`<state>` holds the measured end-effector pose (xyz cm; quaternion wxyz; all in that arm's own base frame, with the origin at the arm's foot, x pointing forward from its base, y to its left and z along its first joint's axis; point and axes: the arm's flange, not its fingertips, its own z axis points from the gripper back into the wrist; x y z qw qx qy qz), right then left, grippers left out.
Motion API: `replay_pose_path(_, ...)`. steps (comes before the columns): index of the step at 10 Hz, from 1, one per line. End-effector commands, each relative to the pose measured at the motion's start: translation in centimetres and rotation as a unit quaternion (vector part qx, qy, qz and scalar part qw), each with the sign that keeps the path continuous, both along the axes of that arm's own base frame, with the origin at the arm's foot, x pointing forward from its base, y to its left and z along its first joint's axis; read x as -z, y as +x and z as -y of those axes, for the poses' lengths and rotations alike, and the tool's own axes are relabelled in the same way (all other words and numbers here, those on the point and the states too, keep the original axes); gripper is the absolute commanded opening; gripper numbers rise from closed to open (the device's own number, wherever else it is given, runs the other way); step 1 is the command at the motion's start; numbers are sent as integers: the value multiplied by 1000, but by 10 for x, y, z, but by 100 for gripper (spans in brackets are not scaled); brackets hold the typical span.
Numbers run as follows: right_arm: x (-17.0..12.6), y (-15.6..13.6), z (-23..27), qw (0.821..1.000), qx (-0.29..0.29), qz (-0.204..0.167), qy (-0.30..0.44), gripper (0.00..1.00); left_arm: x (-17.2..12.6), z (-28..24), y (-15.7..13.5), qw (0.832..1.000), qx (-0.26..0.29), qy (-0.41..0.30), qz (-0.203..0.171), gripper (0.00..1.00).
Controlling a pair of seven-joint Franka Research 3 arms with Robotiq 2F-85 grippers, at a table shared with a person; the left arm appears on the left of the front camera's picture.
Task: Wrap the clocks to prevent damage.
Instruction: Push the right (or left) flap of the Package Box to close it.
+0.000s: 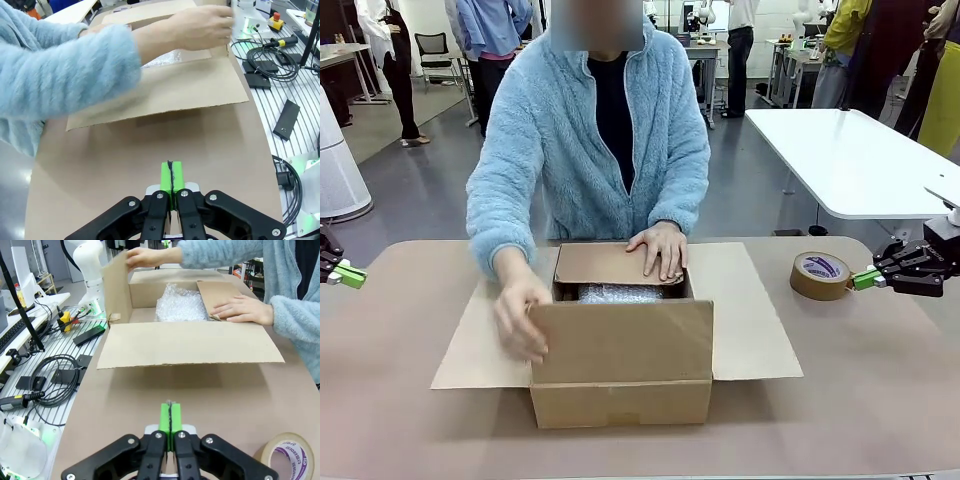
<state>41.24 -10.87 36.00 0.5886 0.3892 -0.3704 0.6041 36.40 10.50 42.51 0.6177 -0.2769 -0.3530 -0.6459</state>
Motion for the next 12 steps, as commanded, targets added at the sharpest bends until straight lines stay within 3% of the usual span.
replay_pose_path(1,1,-1,0,1000,-2,-1,-3,1,-2,-1,0,1000,-1,-4,-2,0)
replay_pose_path(12,1,-1,0,1000,-2,-1,-3,1,-2,-1,0,1000,-1,-4,-2,0)
